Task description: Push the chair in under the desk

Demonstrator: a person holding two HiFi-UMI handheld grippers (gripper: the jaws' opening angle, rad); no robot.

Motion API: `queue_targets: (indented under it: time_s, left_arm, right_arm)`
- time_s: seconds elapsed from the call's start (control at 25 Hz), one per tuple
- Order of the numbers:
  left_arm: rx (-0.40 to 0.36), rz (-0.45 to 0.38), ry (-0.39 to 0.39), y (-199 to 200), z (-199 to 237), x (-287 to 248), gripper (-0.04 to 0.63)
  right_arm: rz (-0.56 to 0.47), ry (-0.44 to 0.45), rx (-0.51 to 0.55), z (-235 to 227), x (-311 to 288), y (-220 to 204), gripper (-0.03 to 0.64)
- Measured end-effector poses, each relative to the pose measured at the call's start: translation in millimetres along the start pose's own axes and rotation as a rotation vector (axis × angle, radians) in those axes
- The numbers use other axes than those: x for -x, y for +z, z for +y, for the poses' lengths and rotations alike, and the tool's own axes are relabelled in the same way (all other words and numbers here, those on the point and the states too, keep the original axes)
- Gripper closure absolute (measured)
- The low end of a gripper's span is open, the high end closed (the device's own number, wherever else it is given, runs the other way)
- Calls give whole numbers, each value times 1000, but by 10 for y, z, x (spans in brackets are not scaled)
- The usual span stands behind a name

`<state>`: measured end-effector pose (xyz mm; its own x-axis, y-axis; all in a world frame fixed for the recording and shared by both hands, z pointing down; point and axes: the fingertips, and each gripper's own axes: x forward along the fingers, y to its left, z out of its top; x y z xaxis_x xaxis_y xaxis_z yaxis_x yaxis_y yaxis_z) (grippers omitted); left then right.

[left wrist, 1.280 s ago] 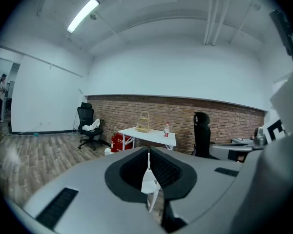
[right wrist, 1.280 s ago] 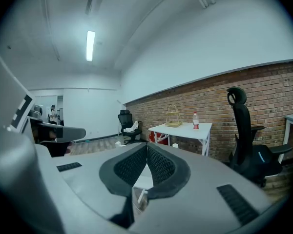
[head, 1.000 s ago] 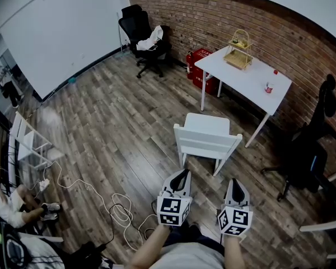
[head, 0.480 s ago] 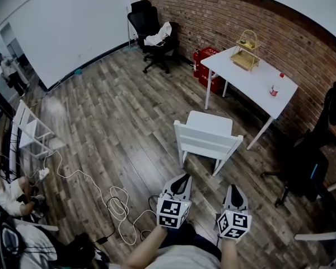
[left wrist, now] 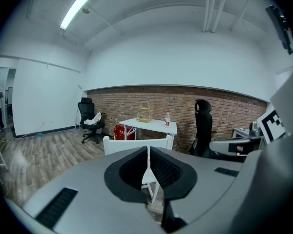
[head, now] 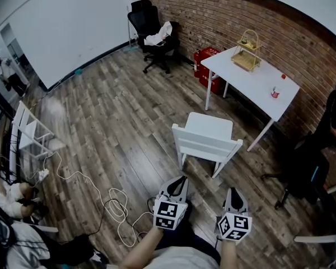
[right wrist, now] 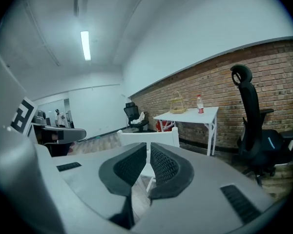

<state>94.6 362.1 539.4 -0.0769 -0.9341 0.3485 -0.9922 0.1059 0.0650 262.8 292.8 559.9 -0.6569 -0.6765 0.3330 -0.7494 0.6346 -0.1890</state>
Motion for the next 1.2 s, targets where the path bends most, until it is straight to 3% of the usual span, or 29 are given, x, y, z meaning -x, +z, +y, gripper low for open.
queue_targets:
  time_s: [0.24, 0.4, 0.44, 0.52, 0.56, 0.84, 1.2]
  left_arm:
    - [9, -7, -18, 158, 217, -409, 569]
    - [21, -24, -33, 303, 457, -683, 569]
    - [25, -26, -36, 336, 530, -743, 569]
    - [33, -25, -46, 386, 664, -852, 569]
    - [35, -24, -49, 402, 730, -899, 569]
    - [49, 3, -47, 432, 1166, -1225, 569]
    - [63, 55, -103, 294, 1504, -1442, 566]
  right_arm:
    - [14, -45, 30, -117, -348, 134, 598]
    - [6, -25, 77, -99, -638, 278, 595]
    - [13, -22, 85, -99, -716, 296, 578]
    - [31, -28, 81, -129, -855, 314, 469]
    - [37, -38, 76, -153, -912, 325, 459]
    - [50, -112, 68, -305, -1346, 392, 459]
    - [103, -135, 36, -325, -1649, 293, 440]
